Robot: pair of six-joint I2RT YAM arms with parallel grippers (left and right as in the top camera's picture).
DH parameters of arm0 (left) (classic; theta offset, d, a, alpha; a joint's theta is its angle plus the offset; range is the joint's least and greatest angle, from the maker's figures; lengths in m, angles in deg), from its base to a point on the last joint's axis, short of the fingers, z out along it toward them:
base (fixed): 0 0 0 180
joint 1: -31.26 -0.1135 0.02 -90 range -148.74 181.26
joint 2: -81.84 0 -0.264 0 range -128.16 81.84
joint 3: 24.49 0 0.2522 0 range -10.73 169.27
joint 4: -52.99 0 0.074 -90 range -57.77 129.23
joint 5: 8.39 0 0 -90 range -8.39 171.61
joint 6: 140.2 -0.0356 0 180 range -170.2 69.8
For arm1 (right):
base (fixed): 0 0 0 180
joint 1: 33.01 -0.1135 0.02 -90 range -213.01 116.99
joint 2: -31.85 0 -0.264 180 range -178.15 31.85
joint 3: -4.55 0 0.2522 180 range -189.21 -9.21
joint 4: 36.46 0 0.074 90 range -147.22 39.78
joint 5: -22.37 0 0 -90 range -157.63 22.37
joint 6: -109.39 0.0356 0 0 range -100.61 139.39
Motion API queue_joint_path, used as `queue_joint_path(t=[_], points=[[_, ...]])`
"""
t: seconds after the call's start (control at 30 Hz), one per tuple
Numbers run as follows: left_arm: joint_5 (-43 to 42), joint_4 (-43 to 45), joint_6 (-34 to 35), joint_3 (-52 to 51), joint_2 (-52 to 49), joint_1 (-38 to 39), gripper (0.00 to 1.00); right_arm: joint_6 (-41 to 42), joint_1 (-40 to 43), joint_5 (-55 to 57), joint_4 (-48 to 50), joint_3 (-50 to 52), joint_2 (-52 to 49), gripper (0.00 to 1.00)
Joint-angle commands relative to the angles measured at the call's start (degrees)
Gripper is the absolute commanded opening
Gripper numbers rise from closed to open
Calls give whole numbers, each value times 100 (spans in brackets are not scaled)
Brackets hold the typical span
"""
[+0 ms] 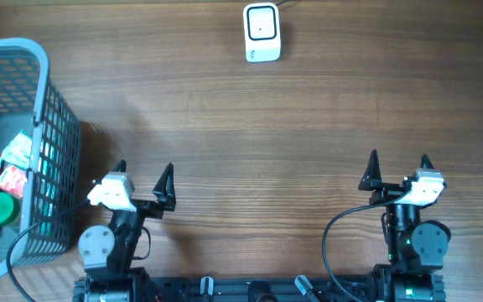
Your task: Scan the item barcode
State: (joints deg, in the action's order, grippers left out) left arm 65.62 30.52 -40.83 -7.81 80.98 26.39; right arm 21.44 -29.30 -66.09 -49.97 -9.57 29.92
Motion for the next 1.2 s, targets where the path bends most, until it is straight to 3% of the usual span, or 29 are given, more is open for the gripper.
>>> queue_joint_path(t=[0.0, 0.27, 0.63, 1.17], points=[[-72, -74, 52, 13, -7, 22, 100, -52, 35, -52, 17, 4, 20, 100], [-74, -59, 55, 13, -7, 22, 100, -57, 35, -50, 17, 4, 20, 100], [-1045, 33, 55, 15, -7, 22, 100, -55, 35, -52, 17, 4, 20, 100], [-1060, 118, 466, 22, -7, 22, 100, -55, 35, -52, 17, 4, 20, 100]])
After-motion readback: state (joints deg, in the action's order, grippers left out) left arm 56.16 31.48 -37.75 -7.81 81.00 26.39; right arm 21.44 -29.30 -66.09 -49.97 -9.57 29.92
